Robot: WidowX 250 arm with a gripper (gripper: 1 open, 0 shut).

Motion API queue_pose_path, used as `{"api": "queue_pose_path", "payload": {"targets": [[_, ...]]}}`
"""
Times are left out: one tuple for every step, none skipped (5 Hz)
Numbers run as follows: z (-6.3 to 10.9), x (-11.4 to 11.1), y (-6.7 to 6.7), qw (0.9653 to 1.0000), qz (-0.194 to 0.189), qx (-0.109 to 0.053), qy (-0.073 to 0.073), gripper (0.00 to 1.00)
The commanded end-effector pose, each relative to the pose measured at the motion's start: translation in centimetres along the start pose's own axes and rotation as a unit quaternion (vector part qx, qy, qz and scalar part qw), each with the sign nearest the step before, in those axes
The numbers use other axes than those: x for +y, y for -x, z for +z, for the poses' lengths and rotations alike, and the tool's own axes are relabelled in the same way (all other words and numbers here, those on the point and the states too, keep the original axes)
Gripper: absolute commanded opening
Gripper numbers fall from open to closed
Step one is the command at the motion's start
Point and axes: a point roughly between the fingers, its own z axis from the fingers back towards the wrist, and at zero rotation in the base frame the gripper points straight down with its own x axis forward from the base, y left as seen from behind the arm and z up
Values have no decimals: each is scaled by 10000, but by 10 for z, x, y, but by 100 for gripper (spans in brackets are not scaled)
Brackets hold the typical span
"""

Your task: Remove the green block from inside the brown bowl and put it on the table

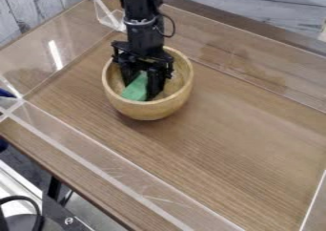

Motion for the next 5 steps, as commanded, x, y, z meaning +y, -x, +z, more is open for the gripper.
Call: {"api": "queue_pose_path", "payload": {"targets": [[27,-1,-6,9990,-31,-421,-114,0],[31,-3,-6,9989,-37,-459,-115,0],[49,-7,-6,9977,-52,-663,-115,0],[76,-17,-6,9953,-145,-954,-85,0],[96,-35,-9,9930,-311,-1136,-6,0]]}}
